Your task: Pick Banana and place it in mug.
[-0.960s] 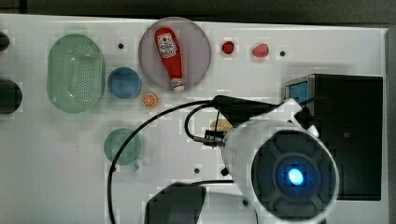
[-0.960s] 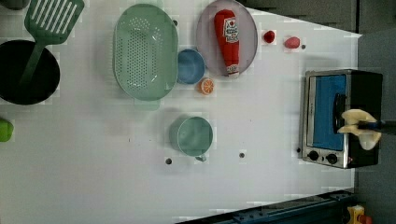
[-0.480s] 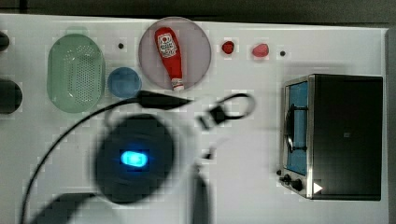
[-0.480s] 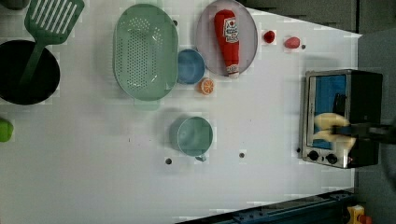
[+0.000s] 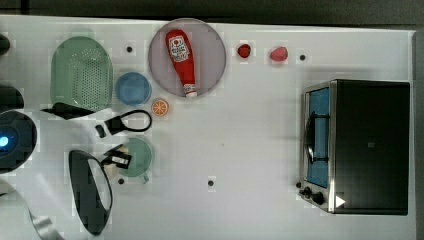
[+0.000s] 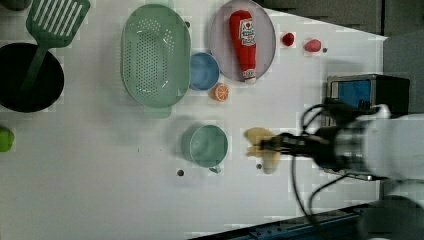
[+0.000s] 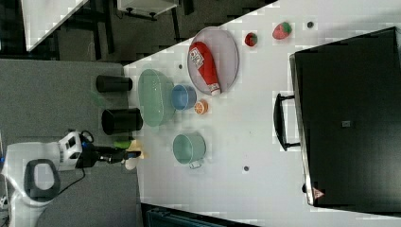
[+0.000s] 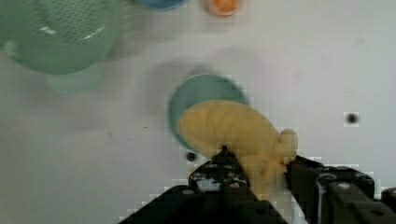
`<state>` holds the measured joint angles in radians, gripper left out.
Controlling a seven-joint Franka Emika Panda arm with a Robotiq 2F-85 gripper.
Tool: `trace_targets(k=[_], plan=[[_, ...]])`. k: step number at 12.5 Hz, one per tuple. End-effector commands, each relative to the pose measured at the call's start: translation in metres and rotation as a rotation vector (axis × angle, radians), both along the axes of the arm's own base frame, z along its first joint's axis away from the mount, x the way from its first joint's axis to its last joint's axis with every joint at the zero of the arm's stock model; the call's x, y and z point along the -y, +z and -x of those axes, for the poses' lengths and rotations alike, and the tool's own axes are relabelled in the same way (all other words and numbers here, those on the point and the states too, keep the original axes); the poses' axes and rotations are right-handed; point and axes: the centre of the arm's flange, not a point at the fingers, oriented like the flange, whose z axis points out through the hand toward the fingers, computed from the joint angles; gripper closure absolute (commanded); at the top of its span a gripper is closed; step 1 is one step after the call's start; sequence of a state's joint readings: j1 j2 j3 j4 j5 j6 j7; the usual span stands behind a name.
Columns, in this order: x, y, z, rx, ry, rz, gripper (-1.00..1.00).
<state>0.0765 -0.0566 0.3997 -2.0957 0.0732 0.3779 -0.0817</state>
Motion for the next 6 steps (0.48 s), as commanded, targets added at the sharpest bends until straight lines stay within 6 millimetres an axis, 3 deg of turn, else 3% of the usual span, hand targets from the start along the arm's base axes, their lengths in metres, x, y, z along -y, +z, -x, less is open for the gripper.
trace_targets(k=[1,6], plan=[[-0.001,-0.041,0.001,-0.003,-0.183,0.008,0.38],[-0.005,-0.121,0.013,0.021,-0.242,-0.03,0.38]])
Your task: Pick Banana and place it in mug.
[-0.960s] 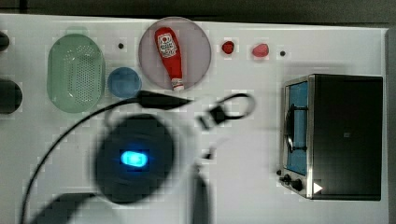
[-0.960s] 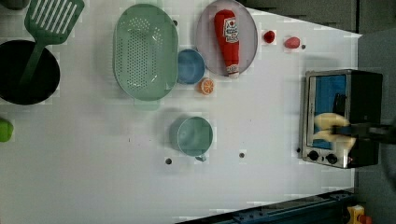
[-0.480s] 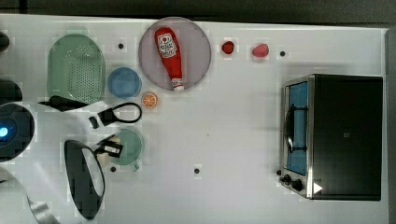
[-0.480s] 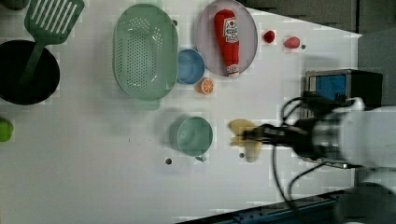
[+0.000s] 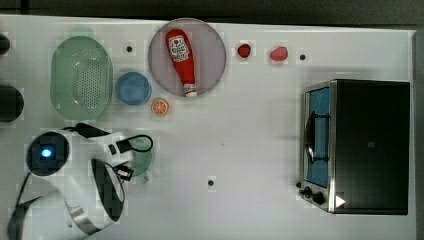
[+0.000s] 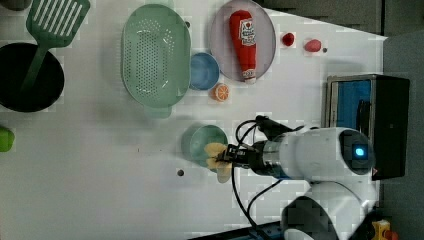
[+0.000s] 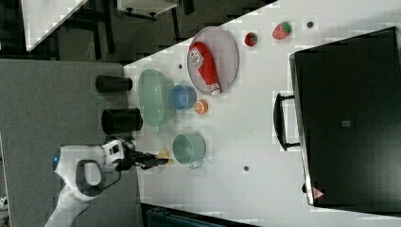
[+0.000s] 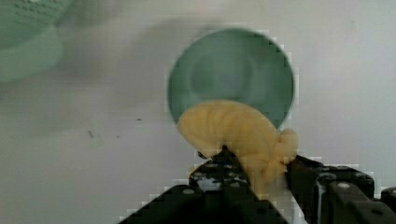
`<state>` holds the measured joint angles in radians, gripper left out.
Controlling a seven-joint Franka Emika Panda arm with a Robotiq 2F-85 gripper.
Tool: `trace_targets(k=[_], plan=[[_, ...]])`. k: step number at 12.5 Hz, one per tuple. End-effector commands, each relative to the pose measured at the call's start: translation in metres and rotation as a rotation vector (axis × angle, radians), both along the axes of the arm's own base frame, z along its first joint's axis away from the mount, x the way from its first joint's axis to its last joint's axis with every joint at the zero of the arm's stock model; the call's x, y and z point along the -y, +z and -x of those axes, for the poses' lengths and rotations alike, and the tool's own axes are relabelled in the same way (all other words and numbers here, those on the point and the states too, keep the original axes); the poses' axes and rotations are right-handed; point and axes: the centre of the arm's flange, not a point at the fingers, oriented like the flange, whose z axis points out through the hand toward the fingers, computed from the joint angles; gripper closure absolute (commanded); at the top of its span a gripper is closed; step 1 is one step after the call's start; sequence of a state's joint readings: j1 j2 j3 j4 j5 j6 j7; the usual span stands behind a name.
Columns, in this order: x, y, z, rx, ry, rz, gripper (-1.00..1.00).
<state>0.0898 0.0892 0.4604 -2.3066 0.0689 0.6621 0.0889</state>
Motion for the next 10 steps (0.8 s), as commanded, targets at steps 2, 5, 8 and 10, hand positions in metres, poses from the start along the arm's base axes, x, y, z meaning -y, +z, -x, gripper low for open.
trace_targets(k=[2,5,8,10], plan=[[0.017,-0.006,-0.019,0.101,-0.14,-0.046,0.38],[0.018,-0.03,-0.017,0.092,-0.148,-0.058,0.15],[0.014,-0.033,-0.018,0.114,-0.145,-0.078,-0.52],[0.019,-0.023,-0.02,0.127,-0.153,-0.071,-1.0]])
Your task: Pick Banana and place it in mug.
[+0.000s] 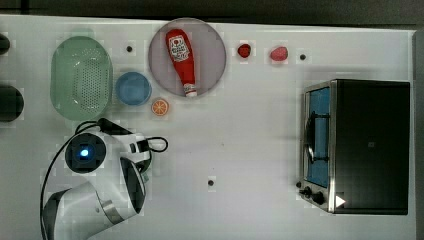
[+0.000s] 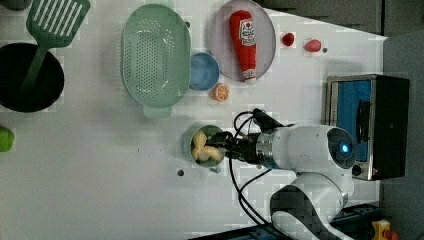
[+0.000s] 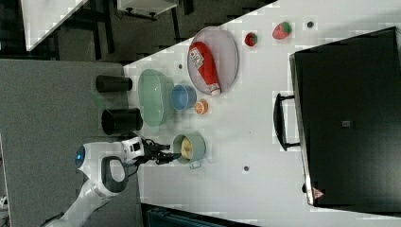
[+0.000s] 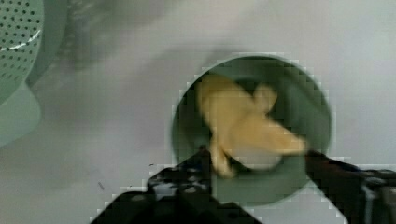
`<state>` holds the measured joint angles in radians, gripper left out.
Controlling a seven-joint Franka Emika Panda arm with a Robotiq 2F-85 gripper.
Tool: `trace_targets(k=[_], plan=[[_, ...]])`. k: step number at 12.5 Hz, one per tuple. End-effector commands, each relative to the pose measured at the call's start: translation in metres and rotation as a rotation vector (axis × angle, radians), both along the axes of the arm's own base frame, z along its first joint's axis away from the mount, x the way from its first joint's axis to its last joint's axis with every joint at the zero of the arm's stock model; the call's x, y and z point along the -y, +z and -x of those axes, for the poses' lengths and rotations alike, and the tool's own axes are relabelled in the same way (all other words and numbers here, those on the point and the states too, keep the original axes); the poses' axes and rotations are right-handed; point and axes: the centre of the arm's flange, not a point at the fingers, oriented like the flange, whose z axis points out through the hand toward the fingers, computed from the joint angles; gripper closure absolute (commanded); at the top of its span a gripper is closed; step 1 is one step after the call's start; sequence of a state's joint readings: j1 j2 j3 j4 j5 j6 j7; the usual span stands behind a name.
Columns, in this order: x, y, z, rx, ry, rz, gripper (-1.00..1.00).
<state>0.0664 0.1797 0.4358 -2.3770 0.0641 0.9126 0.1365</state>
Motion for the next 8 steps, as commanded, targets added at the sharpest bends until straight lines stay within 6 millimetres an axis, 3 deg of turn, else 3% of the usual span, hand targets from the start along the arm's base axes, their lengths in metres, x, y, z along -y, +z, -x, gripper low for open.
trace_targets(k=[1,4,6,8], plan=[[-0.002,0.033,-0.009,0.061,-0.04,-0.007,-1.0],[0.006,0.085,-0.023,0.16,-0.066,-0.019,-1.0],[0.034,0.134,-0.031,0.17,-0.118,0.015,-1.0],[0.075,0.188,-0.037,0.103,-0.183,0.06,-1.0]])
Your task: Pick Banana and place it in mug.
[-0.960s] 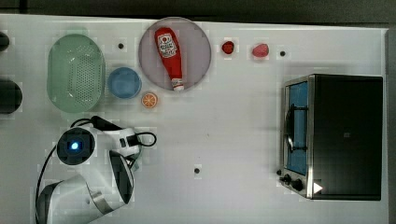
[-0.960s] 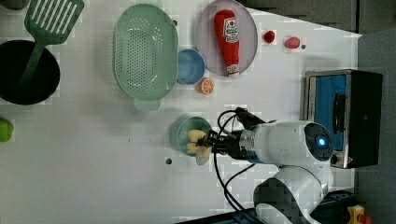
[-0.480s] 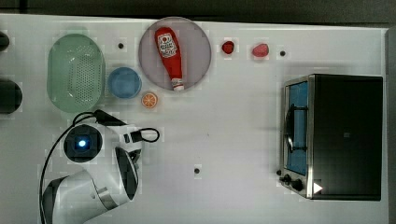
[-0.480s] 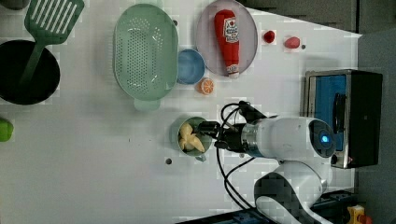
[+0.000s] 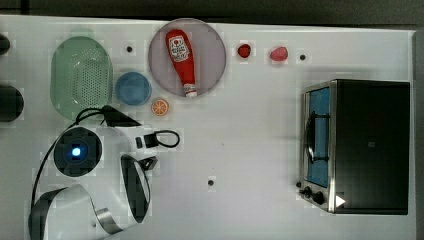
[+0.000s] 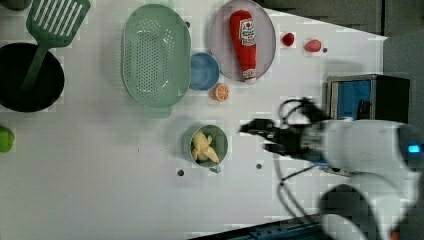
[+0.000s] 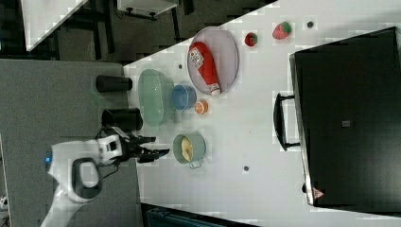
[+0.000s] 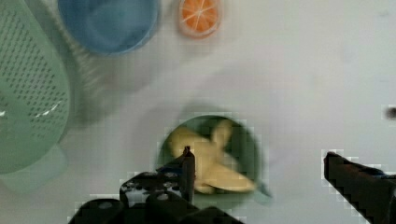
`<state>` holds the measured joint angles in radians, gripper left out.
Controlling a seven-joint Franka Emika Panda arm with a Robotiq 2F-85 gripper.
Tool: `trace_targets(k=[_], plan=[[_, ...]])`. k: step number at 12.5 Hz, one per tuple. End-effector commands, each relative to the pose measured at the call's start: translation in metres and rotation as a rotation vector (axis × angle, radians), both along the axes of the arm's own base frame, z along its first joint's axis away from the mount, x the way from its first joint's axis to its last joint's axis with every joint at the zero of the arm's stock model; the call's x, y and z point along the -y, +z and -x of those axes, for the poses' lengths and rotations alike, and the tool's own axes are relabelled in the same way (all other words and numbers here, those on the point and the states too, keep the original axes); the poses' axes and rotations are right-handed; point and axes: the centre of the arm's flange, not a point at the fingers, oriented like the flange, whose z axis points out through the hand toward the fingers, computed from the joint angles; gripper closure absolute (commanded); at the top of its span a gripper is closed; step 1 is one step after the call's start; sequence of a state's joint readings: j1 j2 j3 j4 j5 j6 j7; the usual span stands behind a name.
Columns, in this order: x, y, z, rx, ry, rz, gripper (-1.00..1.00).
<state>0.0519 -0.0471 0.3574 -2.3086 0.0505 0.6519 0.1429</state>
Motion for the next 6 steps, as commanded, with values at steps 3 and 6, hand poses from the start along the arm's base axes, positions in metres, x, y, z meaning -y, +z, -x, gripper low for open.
trace_targets(k=[3,6], plan=[[0.101,0.156,-0.031,0.006,-0.234,-0.018,-1.0],[0.169,0.207,-0.044,0.04,-0.287,-0.041,-1.0]])
